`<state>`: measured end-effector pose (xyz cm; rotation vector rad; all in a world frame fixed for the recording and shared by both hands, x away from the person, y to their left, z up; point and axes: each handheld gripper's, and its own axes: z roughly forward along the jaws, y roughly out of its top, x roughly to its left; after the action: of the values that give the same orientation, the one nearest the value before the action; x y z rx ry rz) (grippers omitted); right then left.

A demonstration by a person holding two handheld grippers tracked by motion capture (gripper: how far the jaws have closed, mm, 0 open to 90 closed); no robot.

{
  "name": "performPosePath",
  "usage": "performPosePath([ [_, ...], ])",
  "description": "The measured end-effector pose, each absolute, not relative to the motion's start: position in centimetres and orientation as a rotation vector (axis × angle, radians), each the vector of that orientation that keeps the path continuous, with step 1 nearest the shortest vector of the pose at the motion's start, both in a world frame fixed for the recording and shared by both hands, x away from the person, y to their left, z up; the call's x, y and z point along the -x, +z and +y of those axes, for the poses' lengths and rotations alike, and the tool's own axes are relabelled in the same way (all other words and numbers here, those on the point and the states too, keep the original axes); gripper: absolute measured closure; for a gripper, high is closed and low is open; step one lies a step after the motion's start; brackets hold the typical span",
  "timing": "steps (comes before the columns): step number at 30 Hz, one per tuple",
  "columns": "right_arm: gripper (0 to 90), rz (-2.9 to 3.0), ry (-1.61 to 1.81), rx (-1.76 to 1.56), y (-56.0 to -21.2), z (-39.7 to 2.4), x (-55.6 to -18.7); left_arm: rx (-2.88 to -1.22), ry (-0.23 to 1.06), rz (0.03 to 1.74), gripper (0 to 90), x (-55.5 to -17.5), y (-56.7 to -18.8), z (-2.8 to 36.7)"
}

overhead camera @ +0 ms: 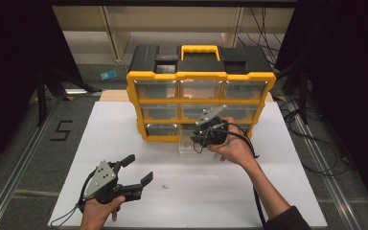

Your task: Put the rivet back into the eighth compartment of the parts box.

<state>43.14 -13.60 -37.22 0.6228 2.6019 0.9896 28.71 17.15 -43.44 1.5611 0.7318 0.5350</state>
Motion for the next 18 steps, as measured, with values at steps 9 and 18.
performPosePath([
  [9,41.7,2.546,1.079,-0.556,-35.8,-12.8,-42.1,-1.564,0.534,0.732,15.9,-28.7,-43.4,17.1],
  [18,35.9,2.569,1.140,-0.489,-35.4,-11.1,-40.6,-1.556,0.538,0.728,15.9,-28.7,-43.4,17.2],
])
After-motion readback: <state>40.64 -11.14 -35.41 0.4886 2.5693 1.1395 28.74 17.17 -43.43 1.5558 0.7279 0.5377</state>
